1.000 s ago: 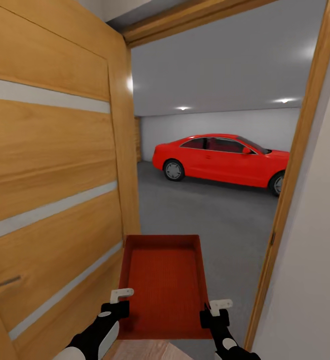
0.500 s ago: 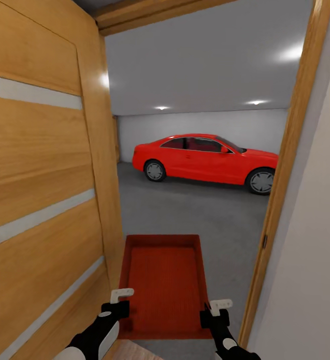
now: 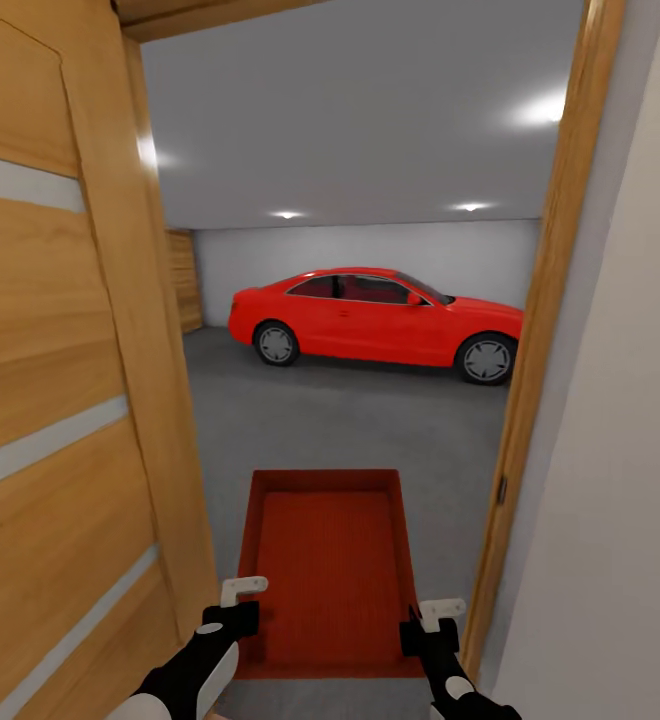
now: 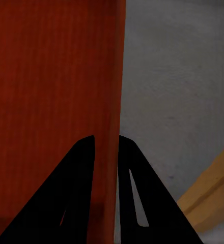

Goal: Move the two storage containers from the living room to the garage. In the garage, place one container on the floor and stack the other container on top of it (either order is fine).

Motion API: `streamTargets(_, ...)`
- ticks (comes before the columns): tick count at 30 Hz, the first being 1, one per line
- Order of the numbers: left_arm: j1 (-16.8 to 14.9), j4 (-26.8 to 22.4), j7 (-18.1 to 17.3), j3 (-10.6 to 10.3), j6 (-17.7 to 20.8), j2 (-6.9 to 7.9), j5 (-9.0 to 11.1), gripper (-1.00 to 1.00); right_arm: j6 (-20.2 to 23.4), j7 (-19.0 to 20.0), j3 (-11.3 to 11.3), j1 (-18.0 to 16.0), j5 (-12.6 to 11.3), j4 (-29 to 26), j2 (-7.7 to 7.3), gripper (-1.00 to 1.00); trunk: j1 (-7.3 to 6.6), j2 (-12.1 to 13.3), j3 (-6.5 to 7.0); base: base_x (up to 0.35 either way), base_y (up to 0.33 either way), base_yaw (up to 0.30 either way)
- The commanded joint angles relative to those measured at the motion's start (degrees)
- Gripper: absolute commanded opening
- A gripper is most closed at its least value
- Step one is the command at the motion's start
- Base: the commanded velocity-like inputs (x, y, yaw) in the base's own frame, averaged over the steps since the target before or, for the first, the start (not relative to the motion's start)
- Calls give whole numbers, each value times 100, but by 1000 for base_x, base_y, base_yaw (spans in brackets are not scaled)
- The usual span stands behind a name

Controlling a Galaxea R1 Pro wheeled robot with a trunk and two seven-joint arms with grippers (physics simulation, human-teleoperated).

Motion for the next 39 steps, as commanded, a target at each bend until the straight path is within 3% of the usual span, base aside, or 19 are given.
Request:
streamTargets(1, 1, 10, 89, -55, 38, 55, 67, -100, -447, -382, -65, -10, -64, -5, -21, -100, 3, -8, -10, 214, 32, -31)
streamTargets(12, 1, 10, 89, -55, 45, 55, 67, -100, -447, -382, -65, -10, -24, -5, -19, -100, 3, -8, -10, 279, 154, -33)
streamTargets(39, 1, 10, 89, -55, 40, 48, 58, -100, -447, -382, -65, -10, -46, -5, -21, -100, 3, -8, -10, 293, 190, -244)
